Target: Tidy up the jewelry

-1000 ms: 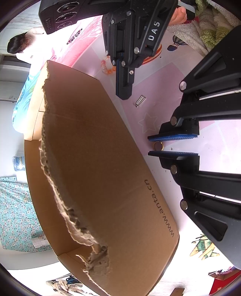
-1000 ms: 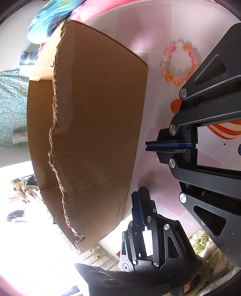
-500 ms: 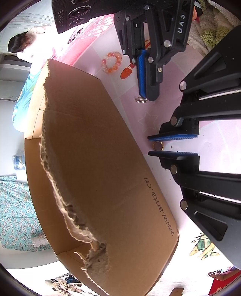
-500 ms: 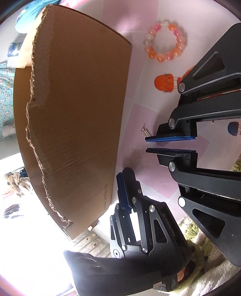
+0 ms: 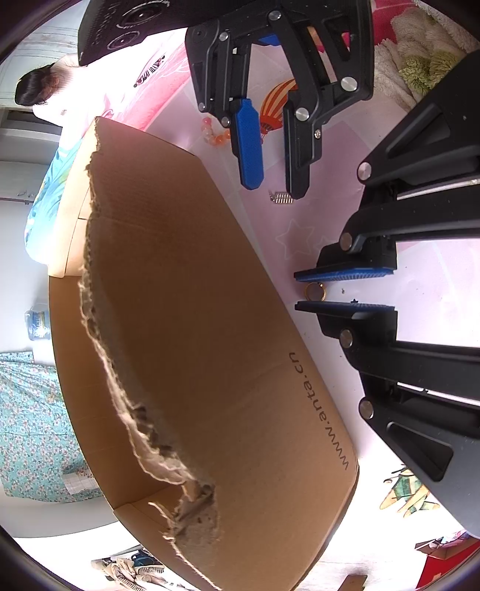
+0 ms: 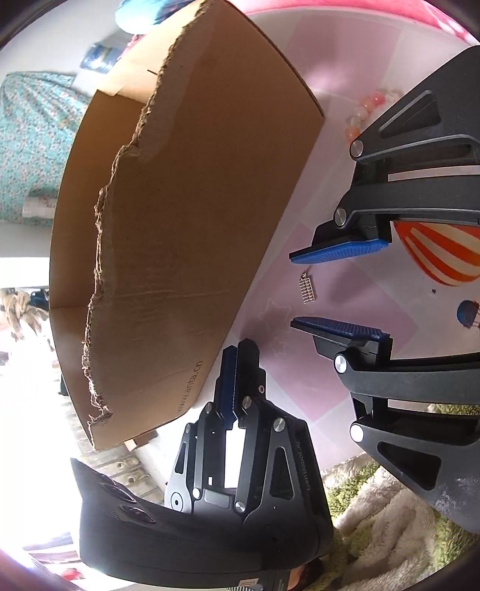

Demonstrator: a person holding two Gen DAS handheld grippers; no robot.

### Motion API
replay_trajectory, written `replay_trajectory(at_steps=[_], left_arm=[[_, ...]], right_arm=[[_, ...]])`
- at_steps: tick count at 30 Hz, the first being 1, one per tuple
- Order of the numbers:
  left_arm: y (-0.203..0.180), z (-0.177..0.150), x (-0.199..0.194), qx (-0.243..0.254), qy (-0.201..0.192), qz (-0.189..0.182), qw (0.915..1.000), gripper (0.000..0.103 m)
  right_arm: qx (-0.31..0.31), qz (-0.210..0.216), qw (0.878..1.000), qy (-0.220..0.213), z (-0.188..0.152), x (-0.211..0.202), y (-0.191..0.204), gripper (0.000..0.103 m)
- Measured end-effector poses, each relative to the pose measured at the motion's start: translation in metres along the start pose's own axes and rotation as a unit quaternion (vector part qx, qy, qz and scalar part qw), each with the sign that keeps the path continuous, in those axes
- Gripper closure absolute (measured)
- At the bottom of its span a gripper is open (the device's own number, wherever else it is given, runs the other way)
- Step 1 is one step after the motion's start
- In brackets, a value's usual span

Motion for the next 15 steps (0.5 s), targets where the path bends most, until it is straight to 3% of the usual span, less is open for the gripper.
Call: replay_trajectory(at_steps=[6, 9, 15], left_arm=[[0.0, 0.0, 0.0, 0.0, -0.001, -0.001, 1.0, 0.093], [0.0, 0.001, 0.0, -0.001, -0.001, -0.001, 1.0, 0.093], [0.0, 0.001, 0.0, -0.001, -0.001, -0.002, 1.0, 0.093]], right_arm=[[-0.044, 0.016, 0.999, 0.025, 0.006, 0.012, -0.003, 0.077], [-0.05, 0.017, 0.998, 0.031, 0.013, 0.02, -0.001, 0.09], [-0.052, 0.014, 0.998, 0.028, 0.008, 0.009, -0.008, 0.091]])
Point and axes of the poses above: each gripper's, at about its wrist camera, not at the fingertips, and x roughly the way its jaws point, y to its left, z to its top, the point moved 2 cm from there along x, roughly the way its jaws point, and after that the axes turned 6 degrees about y, right-handed, at the moved point
